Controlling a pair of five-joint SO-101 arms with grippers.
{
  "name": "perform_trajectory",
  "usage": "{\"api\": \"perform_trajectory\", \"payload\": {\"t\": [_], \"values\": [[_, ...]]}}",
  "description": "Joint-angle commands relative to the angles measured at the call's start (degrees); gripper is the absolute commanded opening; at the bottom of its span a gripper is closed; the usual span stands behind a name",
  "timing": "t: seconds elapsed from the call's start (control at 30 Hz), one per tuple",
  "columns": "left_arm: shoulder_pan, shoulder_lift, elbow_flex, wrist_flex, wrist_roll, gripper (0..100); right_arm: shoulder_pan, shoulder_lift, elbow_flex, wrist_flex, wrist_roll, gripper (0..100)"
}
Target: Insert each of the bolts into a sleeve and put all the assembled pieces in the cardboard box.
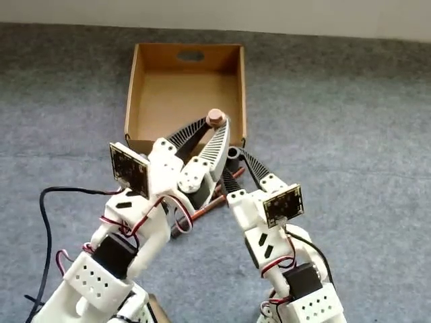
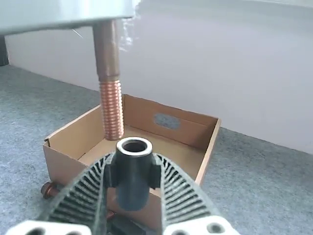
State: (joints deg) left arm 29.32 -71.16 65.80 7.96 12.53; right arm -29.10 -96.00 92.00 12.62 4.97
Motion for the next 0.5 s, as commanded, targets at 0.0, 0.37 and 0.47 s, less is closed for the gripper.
{"api": "perform_trajectory", "payload": {"t": [0.0, 0.37, 0.47], "values": [[0.3, -0.1, -0.6, -1.5, 0.4, 1, -0.2, -0.8, -0.3, -1.4, -0.5, 0.5], [0.2, -0.1, 2.2, -1.6, 0.4, 1, -0.2, -0.8, -0.3, -1.4, -0.5, 0.5], [0.1, -0.1, 2.0, -1.7, 0.4, 1, -0.2, -0.8, -0.3, -1.4, -0.5, 0.5]]}}
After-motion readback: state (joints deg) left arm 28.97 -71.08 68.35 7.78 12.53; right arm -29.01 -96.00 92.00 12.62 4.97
